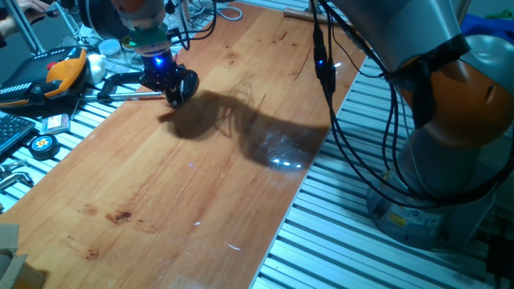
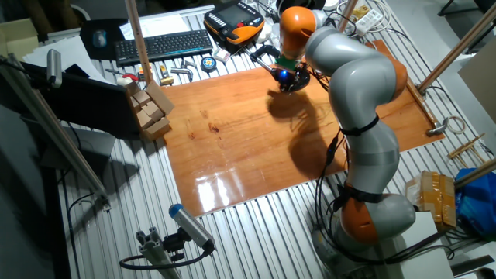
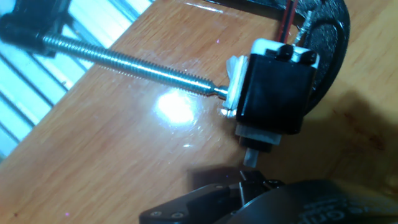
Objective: Sharpen the pencil with a pencil sharpener
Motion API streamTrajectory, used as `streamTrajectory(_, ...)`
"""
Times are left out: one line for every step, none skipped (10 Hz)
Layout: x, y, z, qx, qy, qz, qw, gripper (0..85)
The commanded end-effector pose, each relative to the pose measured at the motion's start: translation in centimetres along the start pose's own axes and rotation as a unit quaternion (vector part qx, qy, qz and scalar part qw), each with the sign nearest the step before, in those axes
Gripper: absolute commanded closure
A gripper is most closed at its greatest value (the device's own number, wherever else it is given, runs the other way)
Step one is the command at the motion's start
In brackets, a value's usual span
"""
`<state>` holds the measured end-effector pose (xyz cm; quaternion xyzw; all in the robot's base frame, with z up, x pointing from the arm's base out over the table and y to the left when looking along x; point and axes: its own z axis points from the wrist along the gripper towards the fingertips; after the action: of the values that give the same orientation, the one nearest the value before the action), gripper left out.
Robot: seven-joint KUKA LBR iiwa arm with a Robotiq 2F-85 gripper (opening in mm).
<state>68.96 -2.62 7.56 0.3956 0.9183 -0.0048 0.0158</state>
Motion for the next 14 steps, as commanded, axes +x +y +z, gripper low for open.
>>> streamTrajectory(0.0,0.0,0.0,-0.002,-0.001,0.002,1.0,85.0)
streamTrajectory(0.0,0.0,0.0,-0.002,-0.002,0.002,1.0,85.0)
streamTrajectory(0.0,0.0,0.1,-0.002,-0.002,0.003,1.0,85.0)
streamTrajectory(-0.1,0.0,0.5,-0.006,-0.002,0.004,1.0,85.0)
streamTrajectory(-0.2,0.1,0.7,-0.009,-0.003,0.005,0.9999,85.0)
streamTrajectory(-0.1,0.1,0.7,-0.007,-0.004,0.002,1.0,85.0)
streamTrajectory(-0.1,0.2,0.7,-0.001,-0.006,0.002,1.0,85.0)
streamTrajectory(-0.2,0.2,0.9,0.005,-0.007,0.001,1.0,85.0)
streamTrajectory(-0.2,0.2,1.0,0.007,-0.005,0.002,1.0,85.0)
streamTrajectory(-0.2,0.2,1.0,0.007,0.001,-0.002,1.0,85.0)
streamTrajectory(-0.2,0.2,1.0,0.001,0.004,0.001,1.0,85.0)
streamTrajectory(-0.1,0.2,1.0,-0.001,0.0,0.004,1.0,68.0)
streamTrajectory(-0.1,0.2,0.9,-0.008,-0.005,0.009,0.9999,51.0)
streamTrajectory(-0.1,0.2,0.9,-0.01,-0.007,0.009,0.9999,51.0)
